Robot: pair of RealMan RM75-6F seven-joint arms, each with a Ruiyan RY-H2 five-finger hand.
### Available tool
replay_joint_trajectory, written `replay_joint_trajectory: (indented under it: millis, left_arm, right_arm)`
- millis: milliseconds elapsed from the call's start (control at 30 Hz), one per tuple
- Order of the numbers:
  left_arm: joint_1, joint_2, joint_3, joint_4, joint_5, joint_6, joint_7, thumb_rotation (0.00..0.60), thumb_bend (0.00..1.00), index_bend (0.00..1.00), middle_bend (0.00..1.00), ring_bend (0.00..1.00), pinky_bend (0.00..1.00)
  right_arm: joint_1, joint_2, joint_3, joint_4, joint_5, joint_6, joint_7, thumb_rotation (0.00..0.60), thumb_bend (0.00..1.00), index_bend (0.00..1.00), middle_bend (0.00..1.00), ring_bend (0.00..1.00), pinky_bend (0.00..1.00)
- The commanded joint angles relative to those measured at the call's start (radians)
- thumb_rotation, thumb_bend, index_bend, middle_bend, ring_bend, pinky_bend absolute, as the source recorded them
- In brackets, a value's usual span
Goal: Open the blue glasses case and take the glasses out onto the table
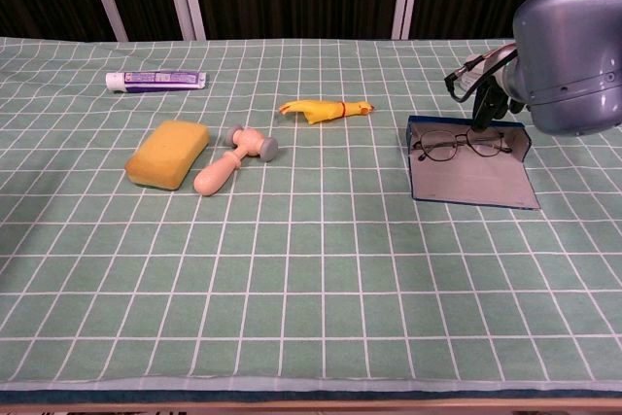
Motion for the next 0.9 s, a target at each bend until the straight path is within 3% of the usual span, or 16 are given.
replay_joint_trajectory:
  millis: [33, 900]
  left_arm:
    - [0.000, 0.000, 0.000, -0.001, 0.000, 0.000, 0.001, 0.600, 0.00, 0.00, 0.00, 0.00, 0.00]
    - [0.002, 0.004, -0.001, -0.007, -0.008, 0.000, -0.001, 0.600, 0.00, 0.00, 0.00, 0.00, 0.00]
  right_arm:
    - [0.002, -0.003, 0.001, 0.003, 0.004, 0.000, 0.000, 0.600, 0.47, 0.40, 0.95, 1.00, 1.00]
    - [0.007, -0.020, -0.004, 0.026, 0.008, -0.010, 0.009, 0.600, 0.50, 0.46, 0.95, 1.00, 1.00]
